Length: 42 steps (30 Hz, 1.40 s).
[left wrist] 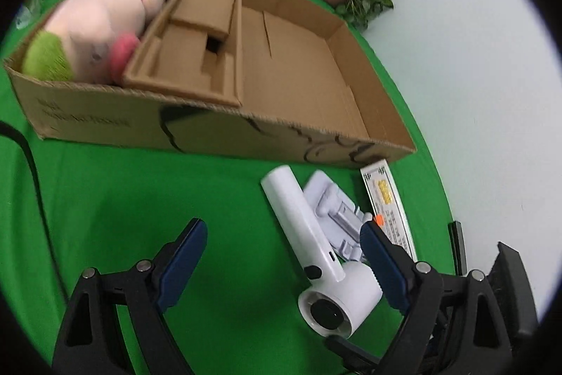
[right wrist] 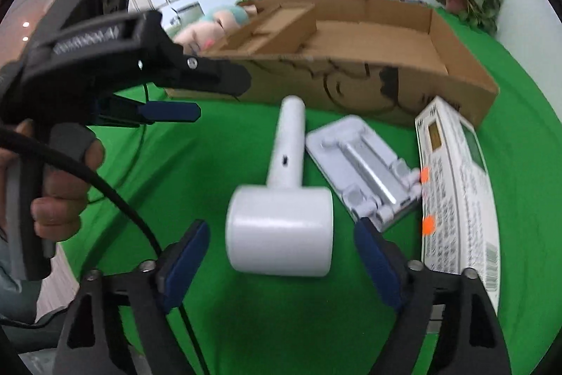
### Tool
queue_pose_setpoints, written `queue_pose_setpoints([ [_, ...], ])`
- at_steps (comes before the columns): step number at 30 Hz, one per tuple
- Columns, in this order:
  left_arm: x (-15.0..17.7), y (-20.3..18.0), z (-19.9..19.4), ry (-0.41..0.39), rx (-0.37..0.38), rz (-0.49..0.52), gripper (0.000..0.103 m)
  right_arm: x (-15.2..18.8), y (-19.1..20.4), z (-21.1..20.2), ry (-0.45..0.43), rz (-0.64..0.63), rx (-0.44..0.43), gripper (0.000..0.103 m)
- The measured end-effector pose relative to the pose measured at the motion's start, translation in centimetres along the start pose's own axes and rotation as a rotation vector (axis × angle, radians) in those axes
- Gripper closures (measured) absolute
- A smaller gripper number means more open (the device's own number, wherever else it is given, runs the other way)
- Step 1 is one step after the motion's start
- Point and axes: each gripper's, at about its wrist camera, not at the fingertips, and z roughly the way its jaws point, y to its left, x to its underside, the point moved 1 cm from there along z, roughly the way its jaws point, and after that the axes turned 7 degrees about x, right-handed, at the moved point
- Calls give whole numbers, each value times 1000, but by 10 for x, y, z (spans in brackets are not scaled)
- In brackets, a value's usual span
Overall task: Organize objects
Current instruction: 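Close the right tool on the white hair dryer's head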
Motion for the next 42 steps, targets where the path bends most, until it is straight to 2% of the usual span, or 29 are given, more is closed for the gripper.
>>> queue_pose_setpoints([
  [3, 2, -6, 17, 45, 61, 5, 15, 6, 3, 16, 55, 10, 27, 45],
  [5, 2, -7, 21, 60, 85, -2, 15, 8, 9, 17, 63, 0, 38, 46],
  [7, 5, -9, 22, 67, 96, -12, 16, 11, 13, 16, 79, 6, 8, 46],
  [9, 7, -9, 20, 63, 127, -9, 16, 14, 18, 14, 90, 15, -34, 42],
  [12, 7, -8, 20, 59, 146, -15, 16, 17, 21, 7, 62, 25, -27, 17],
  [17, 8, -3, 33, 102, 168, -52, 20, 17, 20, 8, 53, 46, -36, 16],
  [18, 8, -3, 37, 112, 180, -56, 24, 18, 22, 10, 63, 41, -31, 19],
  [21, 10, -4, 45, 133, 175, -55, 25, 23, 27, 17, 94, 33, -29, 31],
  [26, 14, -4, 49, 137, 178, -51, 27, 24, 39, 17, 80, 3, -3, 33],
  [29, 14, -2, 49, 134, 171, -45, 33, 25, 42, 18, 76, 0, 30, 44],
  [32, 15, -2, 49, 127, 144, -44, 41, 26, 41, 18, 73, 14, 27, 44],
  [35, 16, -8, 49, 121, 111, -25, 42, 29, 46, 17, 69, 12, 39, 44],
  [37, 17, -10, 50, 121, 86, -10, 46, 34, 51, 17, 62, -3, 50, 44],
  [40, 18, -8, 48, 116, 34, -5, 65, 40, 59, 13, 49, -34, 67, 44],
  [42, 20, -6, 47, 110, 36, -7, 67, 43, 64, 12, 41, -57, 79, 44],
])
